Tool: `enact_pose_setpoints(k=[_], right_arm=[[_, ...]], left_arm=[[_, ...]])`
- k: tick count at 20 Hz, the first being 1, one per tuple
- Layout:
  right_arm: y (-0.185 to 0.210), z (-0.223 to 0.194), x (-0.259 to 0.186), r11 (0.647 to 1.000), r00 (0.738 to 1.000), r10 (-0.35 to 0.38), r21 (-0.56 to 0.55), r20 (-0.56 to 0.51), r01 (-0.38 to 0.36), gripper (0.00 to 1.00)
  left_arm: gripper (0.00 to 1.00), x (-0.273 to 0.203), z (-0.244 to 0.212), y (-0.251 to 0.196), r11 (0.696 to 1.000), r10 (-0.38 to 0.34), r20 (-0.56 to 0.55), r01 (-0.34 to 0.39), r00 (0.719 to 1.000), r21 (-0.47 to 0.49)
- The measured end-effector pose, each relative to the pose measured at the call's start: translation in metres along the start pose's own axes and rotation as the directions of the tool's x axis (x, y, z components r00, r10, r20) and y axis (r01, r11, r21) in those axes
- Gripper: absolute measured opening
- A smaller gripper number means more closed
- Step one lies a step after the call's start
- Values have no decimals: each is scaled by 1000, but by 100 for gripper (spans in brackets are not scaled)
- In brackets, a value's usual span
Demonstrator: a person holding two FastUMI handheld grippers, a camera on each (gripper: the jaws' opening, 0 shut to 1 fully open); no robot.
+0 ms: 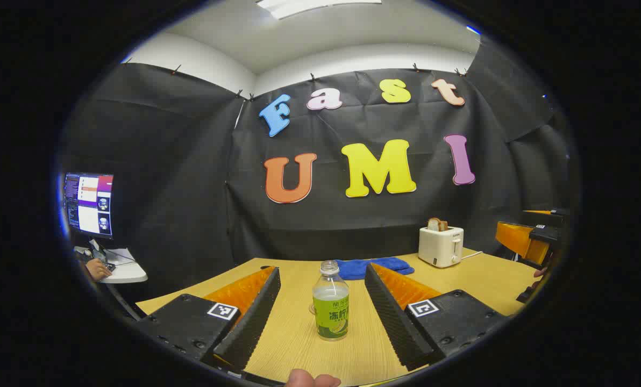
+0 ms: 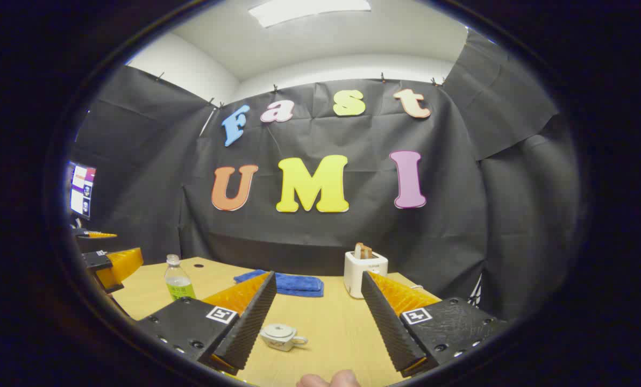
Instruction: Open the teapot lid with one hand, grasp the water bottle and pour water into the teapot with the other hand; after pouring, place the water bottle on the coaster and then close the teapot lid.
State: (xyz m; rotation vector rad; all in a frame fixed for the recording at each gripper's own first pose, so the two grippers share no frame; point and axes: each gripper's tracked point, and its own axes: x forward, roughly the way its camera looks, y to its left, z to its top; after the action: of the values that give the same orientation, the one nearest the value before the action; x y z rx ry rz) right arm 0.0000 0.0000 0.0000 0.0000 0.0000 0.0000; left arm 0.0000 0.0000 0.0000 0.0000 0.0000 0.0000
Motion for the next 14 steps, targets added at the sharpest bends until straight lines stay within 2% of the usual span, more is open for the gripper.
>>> enact_pose_setpoints(k=[9,14], right_arm=[[9,-8,2,1000,1000,11,-6,-14,-11,93],[8,-3,0,1000,1000,8,-14,-2,-8,97]], left_arm=[[98,-3,-5,6,1000,-3,-9,2,1000,-19],[98,-3,-1,5,1000,-11,-3,11,1000,-16]])
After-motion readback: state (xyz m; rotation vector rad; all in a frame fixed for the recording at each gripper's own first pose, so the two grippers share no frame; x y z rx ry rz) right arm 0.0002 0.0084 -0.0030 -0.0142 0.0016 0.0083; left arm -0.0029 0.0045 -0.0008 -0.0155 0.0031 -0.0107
